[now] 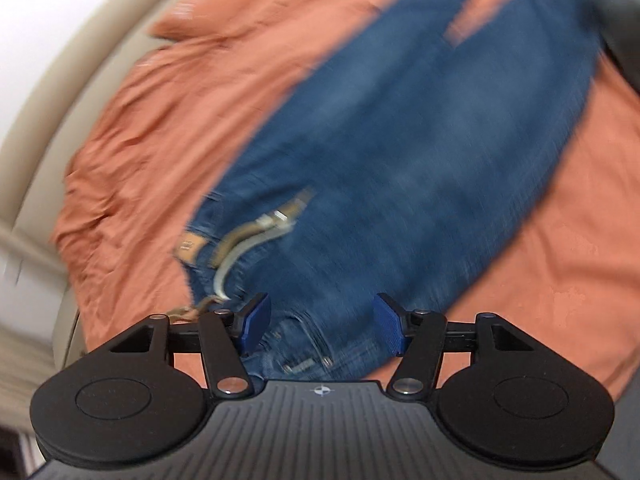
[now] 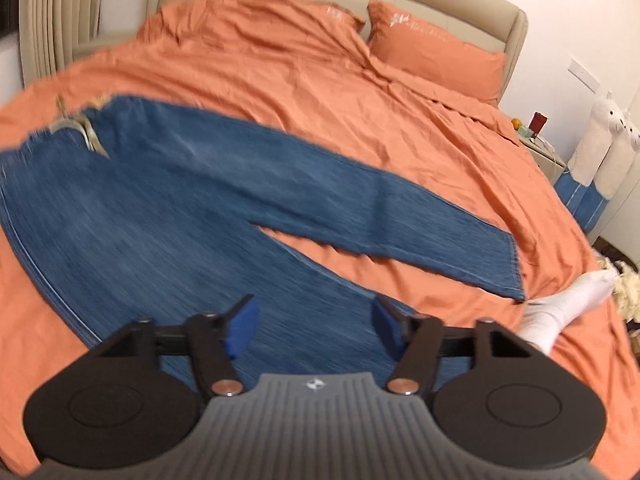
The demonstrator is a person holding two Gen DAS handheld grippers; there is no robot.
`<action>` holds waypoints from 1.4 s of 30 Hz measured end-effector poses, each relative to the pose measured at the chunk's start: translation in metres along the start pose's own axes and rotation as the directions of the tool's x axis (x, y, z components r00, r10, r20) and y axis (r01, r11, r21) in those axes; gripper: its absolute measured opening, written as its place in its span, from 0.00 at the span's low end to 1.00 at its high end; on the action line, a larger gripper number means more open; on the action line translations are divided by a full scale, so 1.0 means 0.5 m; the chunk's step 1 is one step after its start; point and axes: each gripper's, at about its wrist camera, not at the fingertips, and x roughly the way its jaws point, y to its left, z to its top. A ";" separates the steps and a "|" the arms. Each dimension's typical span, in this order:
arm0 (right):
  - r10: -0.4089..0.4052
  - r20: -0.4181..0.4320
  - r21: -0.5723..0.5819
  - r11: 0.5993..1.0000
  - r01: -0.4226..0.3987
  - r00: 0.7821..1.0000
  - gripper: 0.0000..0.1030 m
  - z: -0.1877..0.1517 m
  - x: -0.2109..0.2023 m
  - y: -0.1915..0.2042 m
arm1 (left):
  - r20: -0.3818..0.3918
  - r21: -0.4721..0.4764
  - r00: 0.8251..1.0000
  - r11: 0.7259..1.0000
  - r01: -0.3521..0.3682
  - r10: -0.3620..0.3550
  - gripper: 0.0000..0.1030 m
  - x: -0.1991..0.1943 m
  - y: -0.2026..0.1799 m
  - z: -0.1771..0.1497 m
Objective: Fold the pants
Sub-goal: 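Grasp the jeans leg hem with the left tool while the right tool grasps the other hem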
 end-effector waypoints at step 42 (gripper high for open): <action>-0.190 -0.225 -0.687 0.727 -0.018 0.956 0.06 -0.215 -0.005 -0.174 | 0.047 -0.379 0.986 0.916 -0.130 0.159 0.06 0.077 -0.030 0.022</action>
